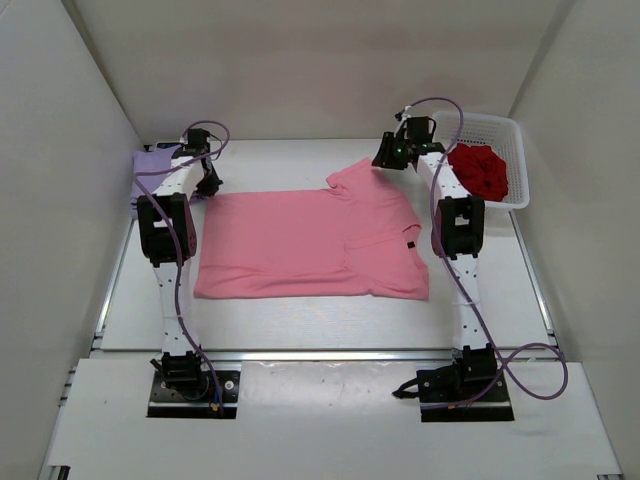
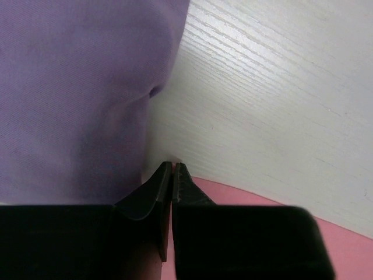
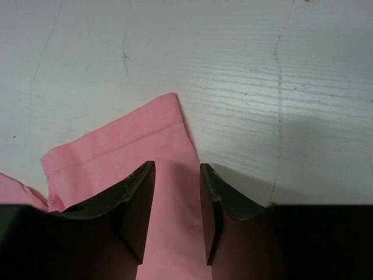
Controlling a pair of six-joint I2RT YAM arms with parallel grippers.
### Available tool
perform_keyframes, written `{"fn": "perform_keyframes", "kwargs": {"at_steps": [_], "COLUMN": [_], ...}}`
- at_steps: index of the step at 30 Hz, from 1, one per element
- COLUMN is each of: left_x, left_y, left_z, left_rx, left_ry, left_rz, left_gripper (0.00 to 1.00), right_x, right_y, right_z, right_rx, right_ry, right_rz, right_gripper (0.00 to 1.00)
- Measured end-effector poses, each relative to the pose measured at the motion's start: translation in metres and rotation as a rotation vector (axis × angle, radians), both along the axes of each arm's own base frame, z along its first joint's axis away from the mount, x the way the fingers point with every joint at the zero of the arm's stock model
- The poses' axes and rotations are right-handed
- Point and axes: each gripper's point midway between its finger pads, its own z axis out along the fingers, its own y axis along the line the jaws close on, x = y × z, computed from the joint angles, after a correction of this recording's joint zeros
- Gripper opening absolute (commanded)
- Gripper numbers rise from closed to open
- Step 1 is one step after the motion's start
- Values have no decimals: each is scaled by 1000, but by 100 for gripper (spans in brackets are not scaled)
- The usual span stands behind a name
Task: Fold and stack the t-shirts
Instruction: Grap the side of the flattened tshirt furthest away from the robot with both arms
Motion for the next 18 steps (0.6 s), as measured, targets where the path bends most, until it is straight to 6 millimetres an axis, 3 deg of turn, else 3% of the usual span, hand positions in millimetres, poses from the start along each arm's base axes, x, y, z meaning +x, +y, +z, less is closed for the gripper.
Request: {"fn": "perform_keyframes", "kwargs": {"at_steps": [7, 18], "left_x": [2, -2], "left_y": [0, -8], "left_z": [-1, -1], "left_rx": [-2, -39], "left_ry": [-13, -51], "left_rz": [-4, -19], "left_gripper": [3, 2], "right_x": [-1, -5], "right_y": [0, 5], "right_z": [-10, -7], "right_rx": [45, 125], "right_ry": [33, 63], "right_rz": [-9, 5], "right_gripper": [35, 27]}}
